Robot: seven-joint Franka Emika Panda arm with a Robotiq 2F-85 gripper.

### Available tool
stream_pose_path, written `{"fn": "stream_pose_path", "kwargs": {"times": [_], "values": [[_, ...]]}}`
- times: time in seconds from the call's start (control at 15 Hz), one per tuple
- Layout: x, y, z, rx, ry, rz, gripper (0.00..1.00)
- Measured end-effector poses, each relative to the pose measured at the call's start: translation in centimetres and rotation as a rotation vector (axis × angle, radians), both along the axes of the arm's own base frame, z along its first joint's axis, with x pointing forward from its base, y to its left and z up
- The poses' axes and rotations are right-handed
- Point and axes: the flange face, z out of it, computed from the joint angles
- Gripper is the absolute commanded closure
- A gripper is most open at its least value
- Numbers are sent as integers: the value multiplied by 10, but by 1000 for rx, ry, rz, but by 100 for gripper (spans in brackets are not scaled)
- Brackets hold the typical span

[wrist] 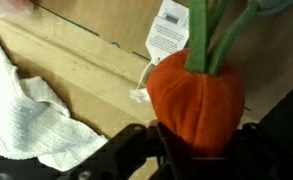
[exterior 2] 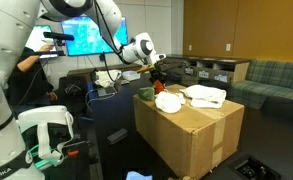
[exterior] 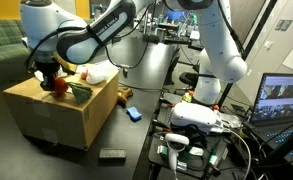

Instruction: Put the objects on the box onto the table and the objects on the table on to the box

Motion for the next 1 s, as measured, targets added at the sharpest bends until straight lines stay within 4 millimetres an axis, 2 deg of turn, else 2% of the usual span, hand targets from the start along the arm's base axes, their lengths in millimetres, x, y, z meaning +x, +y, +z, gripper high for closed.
{"fn": "stream_pose_path", "kwargs": {"times": [0.2, 0.47, 0.73, 1.0], "values": [[-4, 5, 11, -8, 5, 1, 95], [-19, 11, 42, -1, 0, 5, 95], [-53, 8, 68, 25, 23, -1, 95], [-96, -9, 75, 41, 70, -24, 95]]}}
